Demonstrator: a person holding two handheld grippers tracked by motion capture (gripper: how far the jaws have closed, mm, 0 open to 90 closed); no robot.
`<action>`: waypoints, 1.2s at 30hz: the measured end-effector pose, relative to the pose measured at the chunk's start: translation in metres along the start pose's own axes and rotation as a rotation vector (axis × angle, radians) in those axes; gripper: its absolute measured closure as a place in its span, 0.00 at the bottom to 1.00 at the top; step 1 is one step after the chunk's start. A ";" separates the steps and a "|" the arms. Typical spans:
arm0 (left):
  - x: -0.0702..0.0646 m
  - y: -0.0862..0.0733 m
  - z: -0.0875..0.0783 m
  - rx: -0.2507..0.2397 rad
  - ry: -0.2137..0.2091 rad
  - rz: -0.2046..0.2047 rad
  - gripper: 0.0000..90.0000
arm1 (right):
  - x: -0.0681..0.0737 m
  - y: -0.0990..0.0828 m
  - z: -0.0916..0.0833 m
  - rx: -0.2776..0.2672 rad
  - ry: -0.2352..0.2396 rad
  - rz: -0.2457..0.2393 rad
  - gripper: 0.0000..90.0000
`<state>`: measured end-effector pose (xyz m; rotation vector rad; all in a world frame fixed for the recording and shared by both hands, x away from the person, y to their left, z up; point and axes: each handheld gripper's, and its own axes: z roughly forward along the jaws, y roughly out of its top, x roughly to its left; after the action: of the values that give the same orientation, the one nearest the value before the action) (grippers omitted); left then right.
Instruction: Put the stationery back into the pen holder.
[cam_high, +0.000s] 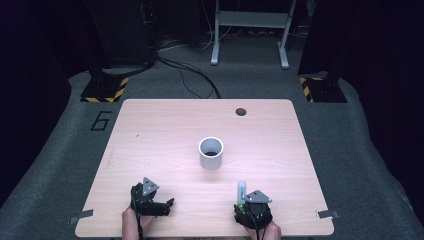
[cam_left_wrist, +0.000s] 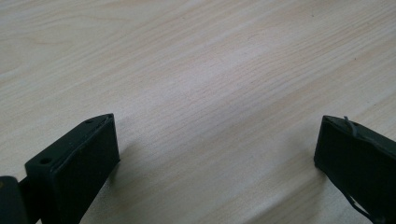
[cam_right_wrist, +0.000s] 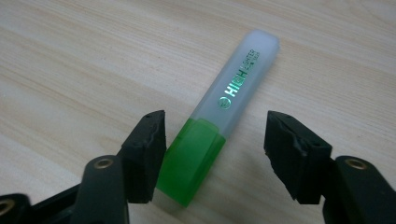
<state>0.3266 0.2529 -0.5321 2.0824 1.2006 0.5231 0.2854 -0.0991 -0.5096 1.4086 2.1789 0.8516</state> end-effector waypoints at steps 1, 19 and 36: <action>0.000 0.000 0.000 -0.001 0.000 -0.001 0.00 | -0.001 -0.001 -0.001 -0.006 -0.003 -0.006 0.47; 0.000 0.000 0.000 0.000 0.000 -0.001 0.00 | -0.024 -0.005 -0.006 0.017 -0.025 0.027 0.69; 0.000 0.000 0.000 0.000 0.000 0.001 0.00 | -0.035 0.020 0.000 0.274 0.028 -0.042 0.71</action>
<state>0.3266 0.2529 -0.5321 2.0828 1.1999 0.5233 0.3126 -0.1247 -0.4958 1.4752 2.4096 0.5771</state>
